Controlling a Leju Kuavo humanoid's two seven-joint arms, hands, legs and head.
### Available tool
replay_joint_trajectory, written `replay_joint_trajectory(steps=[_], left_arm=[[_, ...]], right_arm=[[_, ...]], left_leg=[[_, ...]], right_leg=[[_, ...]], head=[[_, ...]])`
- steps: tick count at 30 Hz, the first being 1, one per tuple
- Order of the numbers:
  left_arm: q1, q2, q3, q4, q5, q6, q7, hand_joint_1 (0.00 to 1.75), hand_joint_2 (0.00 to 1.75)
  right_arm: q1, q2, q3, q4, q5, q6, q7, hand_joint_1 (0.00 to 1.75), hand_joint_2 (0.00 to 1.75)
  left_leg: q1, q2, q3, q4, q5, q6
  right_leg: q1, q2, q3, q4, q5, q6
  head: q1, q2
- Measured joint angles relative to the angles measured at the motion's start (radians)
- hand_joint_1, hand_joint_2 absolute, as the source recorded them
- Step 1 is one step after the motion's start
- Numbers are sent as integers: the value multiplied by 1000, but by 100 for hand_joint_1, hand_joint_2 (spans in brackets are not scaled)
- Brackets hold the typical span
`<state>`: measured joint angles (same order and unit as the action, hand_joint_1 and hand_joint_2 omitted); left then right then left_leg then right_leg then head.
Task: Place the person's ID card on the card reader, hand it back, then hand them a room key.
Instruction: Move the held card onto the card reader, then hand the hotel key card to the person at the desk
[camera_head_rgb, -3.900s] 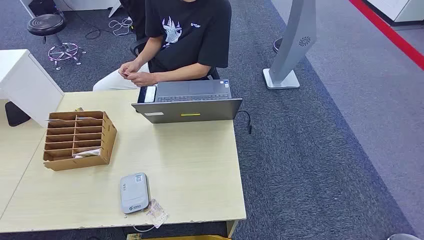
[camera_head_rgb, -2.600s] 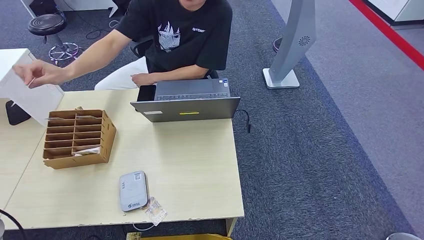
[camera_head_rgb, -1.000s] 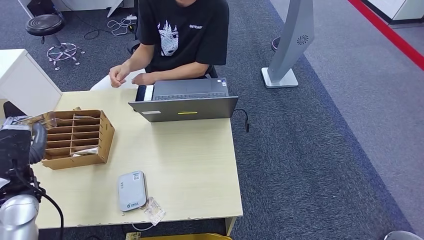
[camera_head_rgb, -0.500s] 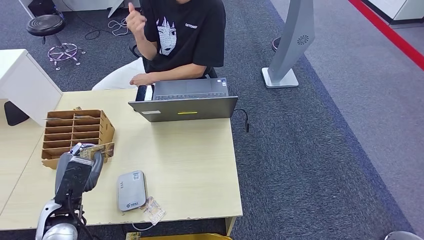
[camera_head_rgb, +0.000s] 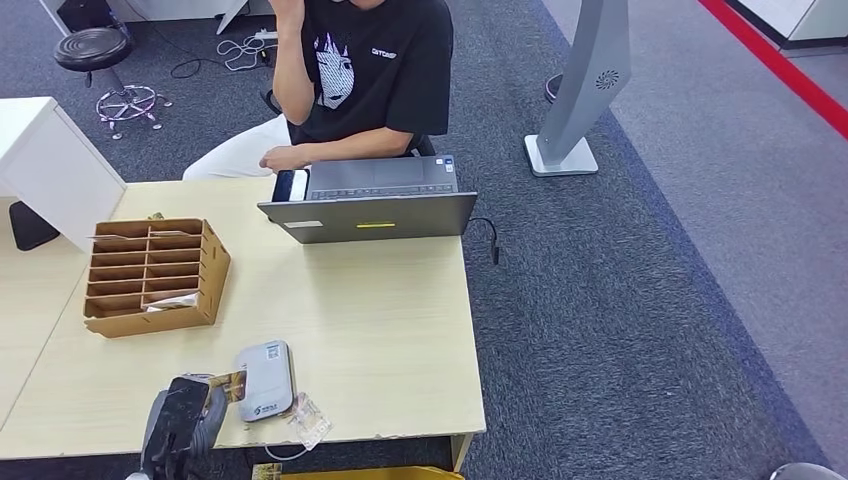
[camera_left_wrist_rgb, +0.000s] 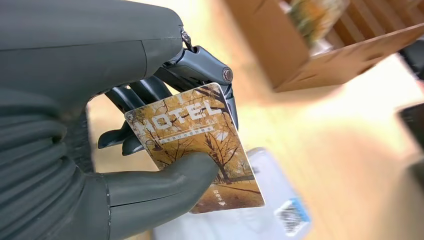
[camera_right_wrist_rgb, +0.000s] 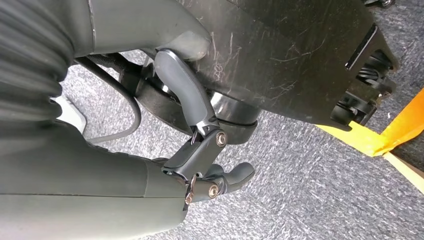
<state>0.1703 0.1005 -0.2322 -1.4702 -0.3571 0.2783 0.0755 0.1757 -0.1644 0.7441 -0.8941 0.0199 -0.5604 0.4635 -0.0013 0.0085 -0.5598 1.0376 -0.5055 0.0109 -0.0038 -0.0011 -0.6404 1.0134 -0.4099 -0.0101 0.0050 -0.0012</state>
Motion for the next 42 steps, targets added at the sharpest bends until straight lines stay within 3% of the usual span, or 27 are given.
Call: replay_joint_trajectory(steps=[16, 20, 24, 32, 37, 42], left_arm=[[13, -15, 11, 148, 39, 40, -14, 175, 175], [16, -15, 28, 108, 46, 55, -58, 175, 175], [13, -12, 83, -25, 20, 85, -122, 175, 175], [-96, 71, 261, -325, -64, 76, -154, 175, 175], [-146, 118, 320, -374, -86, 56, -137, 175, 175], [-197, 167, 334, -363, -157, 34, -58, 175, 175]], right_arm=[[-9, -2, 9, 1, -17, -15, -17, 0, 175], [-12, -5, 20, 1, -17, -16, -15, 0, 175], [-11, -16, 42, -8, -6, -16, 9, 0, 175], [-11, -37, 77, -35, 12, 6, 30, 0, 175], [-13, -38, 80, -36, 19, 20, 24, 0, 175], [-19, -38, 80, -34, 25, 34, 15, 0, 175]], left_leg=[[0, -2, 0, 0, 2, 0], [1, -2, 0, 0, 3, 0], [1, -2, 0, 0, 4, -1], [2, -2, -1, 0, 5, -3], [2, -2, -1, 0, 6, -3], [2, -2, -2, 0, 7, -4]], right_leg=[[0, -2, 1, 0, 1, 0], [0, -2, 0, 0, 2, -1], [1, -2, 0, 0, 3, -2], [1, -2, -1, 0, 4, -4], [1, -2, -1, 0, 4, -4], [1, -2, -2, 0, 5, -3]], head=[[0, 0], [0, 0], [0, 0], [0, 0], [0, 0], [0, 0]])
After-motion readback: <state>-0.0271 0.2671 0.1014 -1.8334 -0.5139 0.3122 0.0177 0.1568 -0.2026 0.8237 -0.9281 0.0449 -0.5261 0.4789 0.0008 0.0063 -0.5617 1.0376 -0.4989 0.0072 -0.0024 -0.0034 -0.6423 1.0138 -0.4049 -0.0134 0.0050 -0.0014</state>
